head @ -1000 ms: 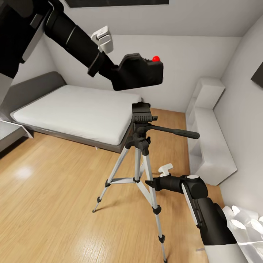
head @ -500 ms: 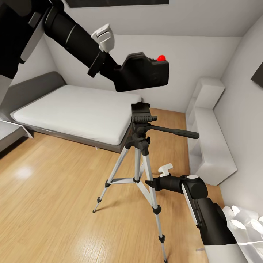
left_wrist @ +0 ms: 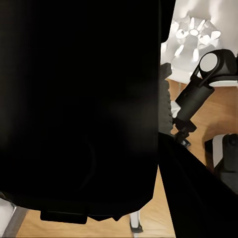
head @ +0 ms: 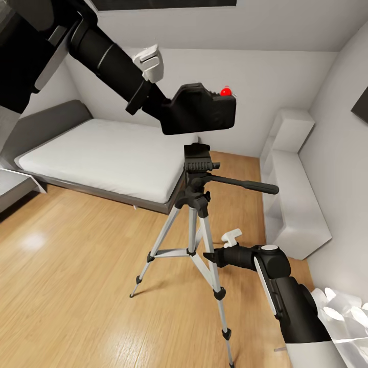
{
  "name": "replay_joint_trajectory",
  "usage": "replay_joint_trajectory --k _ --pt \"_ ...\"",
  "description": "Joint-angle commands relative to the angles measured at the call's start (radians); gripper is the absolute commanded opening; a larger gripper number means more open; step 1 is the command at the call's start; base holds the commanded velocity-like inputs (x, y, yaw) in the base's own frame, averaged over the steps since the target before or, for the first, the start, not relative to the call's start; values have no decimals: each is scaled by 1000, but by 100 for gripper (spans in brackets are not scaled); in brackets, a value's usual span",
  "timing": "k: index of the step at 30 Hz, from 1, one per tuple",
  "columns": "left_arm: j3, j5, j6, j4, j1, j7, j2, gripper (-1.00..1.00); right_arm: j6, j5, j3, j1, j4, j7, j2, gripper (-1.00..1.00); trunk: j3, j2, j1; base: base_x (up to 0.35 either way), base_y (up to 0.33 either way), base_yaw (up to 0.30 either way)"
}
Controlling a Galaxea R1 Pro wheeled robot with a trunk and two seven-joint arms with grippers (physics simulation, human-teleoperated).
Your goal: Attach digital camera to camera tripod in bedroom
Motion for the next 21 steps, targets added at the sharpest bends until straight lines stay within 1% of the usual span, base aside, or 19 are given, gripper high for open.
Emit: replay_joint_trajectory --k 1,7,21 --pt "-7 3 7 0 -2 -1 2 -100 11 81 -2 -1 11 8 0 -100 -2 -2 1 0 0 0" --pt "-23 2 7 1 -2 -1 1 -100 11 81 -2 -1 11 8 0 -100 -2 -2 1 0 0 0" --pt "-28 1 6 3 -2 -1 -2 -100 11 81 -2 -1 11 8 0 -100 -2 -2 1 0 0 0"
